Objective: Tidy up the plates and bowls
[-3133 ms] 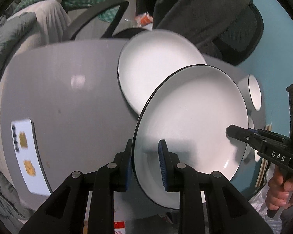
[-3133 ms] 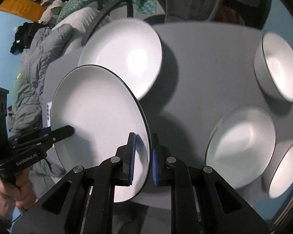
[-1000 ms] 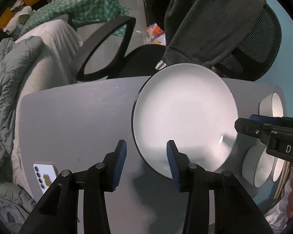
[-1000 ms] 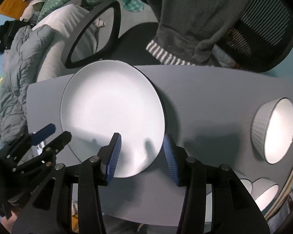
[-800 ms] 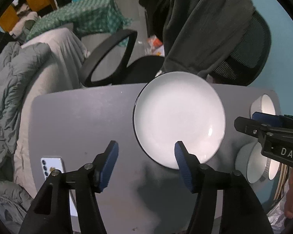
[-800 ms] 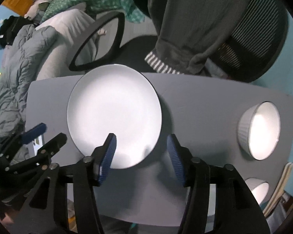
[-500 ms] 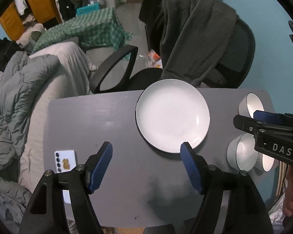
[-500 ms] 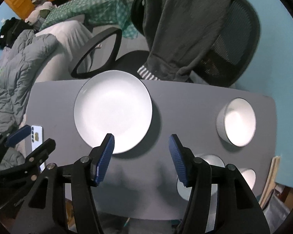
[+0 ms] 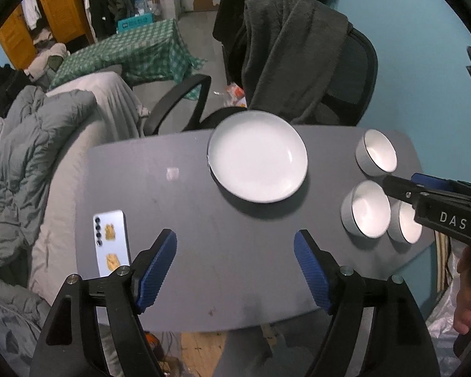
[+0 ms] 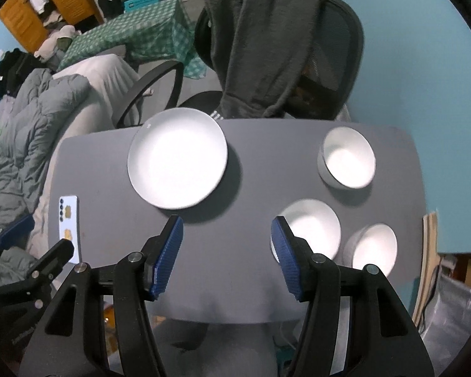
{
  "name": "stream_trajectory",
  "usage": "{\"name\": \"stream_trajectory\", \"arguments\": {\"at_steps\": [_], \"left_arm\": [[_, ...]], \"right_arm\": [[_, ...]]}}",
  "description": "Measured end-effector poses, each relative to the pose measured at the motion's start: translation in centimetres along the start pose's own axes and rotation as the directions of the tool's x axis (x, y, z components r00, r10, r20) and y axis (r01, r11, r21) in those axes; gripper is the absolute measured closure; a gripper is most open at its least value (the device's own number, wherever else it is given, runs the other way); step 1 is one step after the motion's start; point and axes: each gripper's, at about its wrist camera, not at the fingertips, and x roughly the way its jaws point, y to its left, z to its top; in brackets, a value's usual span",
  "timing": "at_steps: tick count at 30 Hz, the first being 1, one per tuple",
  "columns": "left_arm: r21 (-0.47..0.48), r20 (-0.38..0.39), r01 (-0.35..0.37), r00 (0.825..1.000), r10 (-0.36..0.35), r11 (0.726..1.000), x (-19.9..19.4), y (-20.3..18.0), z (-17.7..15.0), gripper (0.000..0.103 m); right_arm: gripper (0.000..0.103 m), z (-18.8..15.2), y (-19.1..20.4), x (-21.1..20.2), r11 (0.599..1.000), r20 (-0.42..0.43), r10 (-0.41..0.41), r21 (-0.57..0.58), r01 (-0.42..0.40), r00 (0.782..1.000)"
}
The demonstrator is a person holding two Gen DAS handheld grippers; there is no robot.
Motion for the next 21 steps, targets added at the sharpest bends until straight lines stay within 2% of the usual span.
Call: {"name": "stream_trajectory", "arguments": {"at_steps": [5,12,21], "left_arm": [[0.015,-0.039,0.04,0.998,-0.04,0.999,-0.1,-0.7,-1.7,0.024],[0.088,-0.07,0.08,0.995,-0.074,0.993,-0.5,-3.0,-3.5,0.024],[0.163,-0.08,0.113,0.992,-0.101,0.98,-0.7,-6.6,-2.8,0.024]], "right_arm": [[0.045,-1.9,-0.8,-1.1,0.999,-0.001,-0.028,0.025,0.028,1.0],[0.045,-4.1,-2.9,-2.2,0.995,-0.019,-0.05,0.089,0.052,0.999],[0.045,-5.5,-5.9,-3.5,0.985,-0.012,-0.079,0.151,0.08,0.997]]}}
